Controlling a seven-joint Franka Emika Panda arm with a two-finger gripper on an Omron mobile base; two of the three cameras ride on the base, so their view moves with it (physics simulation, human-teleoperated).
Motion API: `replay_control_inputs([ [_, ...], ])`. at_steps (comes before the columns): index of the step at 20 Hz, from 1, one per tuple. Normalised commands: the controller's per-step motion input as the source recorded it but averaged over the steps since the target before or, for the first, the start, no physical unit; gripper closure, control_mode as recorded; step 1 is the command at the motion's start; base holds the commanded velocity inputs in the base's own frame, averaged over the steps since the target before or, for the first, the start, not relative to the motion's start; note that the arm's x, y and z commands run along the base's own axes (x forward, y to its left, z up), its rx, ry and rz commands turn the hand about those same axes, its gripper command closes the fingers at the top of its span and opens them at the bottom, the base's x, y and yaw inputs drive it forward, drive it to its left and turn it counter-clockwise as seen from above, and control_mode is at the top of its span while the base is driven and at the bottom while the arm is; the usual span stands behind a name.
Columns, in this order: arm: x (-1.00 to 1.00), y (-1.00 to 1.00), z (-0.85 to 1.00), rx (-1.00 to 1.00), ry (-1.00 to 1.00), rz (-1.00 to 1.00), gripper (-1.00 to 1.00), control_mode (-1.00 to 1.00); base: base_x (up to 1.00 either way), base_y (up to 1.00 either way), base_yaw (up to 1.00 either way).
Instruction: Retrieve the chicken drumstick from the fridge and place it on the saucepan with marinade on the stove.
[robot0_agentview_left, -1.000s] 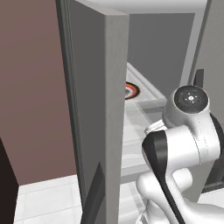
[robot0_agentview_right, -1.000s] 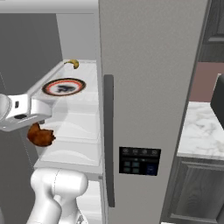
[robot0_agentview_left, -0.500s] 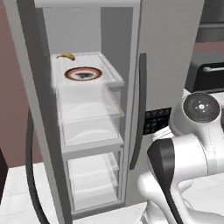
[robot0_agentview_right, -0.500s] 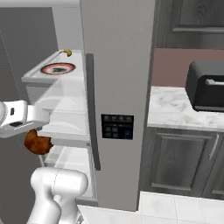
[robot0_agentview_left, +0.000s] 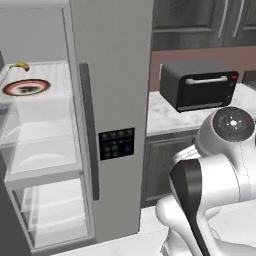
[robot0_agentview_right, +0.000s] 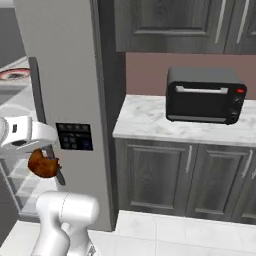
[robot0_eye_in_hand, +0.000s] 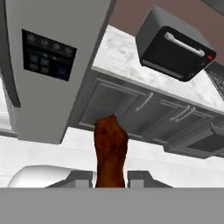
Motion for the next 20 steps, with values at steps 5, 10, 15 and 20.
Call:
replay_control_inputs([
  [5, 0.00, 0.00, 0.00, 0.00, 0.00, 0.00, 1.00, 1.00, 0.45, -1.00, 0.00],
  [10, 0.00, 0.00, 0.00, 0.00, 0.00, 0.00, 1.00, 1.00, 0.61, -1.00, 0.00],
  [15, 0.00, 0.00, 0.00, 0.00, 0.00, 0.00, 1.00, 1.00, 0.58, -1.00, 0.00],
  [20, 0.00, 0.00, 0.00, 0.00, 0.00, 0.00, 1.00, 1.00, 0.11, -1.00, 0.00],
])
